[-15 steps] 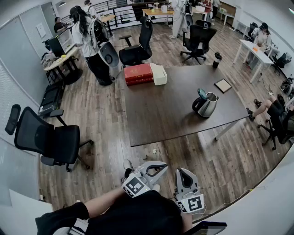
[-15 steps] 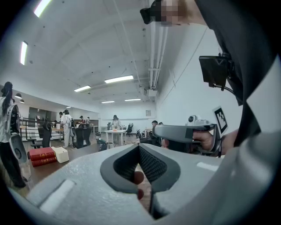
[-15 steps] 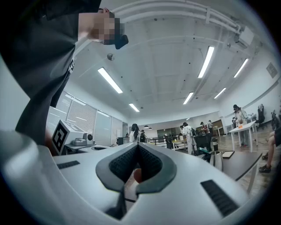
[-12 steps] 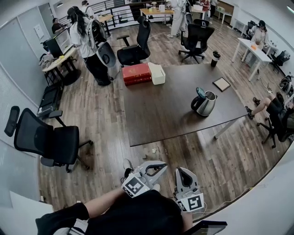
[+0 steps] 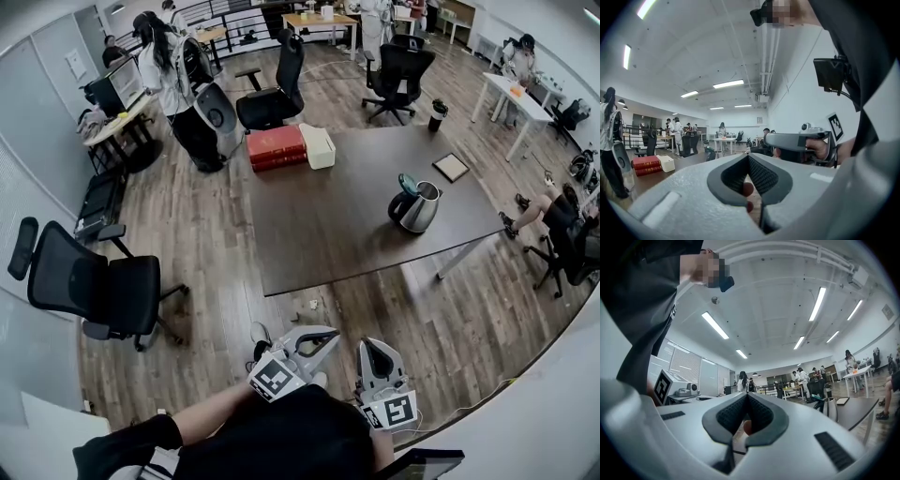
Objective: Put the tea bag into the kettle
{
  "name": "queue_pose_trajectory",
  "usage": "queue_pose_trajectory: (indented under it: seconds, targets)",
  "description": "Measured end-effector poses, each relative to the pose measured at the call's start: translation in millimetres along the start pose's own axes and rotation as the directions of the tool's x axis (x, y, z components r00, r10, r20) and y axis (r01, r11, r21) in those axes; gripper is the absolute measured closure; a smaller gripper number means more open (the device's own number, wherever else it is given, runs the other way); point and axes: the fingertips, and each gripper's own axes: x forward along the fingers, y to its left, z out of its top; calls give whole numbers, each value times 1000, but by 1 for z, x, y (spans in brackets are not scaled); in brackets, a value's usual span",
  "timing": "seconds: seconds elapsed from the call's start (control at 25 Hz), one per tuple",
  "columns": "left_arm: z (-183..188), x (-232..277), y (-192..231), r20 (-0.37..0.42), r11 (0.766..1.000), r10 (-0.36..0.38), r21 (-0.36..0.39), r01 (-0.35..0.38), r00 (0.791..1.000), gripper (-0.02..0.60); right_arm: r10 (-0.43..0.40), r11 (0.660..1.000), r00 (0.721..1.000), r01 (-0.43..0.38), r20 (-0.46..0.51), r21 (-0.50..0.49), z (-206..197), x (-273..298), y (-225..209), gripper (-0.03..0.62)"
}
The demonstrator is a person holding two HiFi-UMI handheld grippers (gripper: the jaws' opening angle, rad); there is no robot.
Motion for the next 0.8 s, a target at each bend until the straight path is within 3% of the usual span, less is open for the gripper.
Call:
queue_pose_trajectory:
  seconds: [0.8]
  targets:
    - [-17, -4, 10, -22, 998, 36, -52, -37, 999, 580, -10, 999, 995, 15, -101, 42, -32, 10, -7, 588]
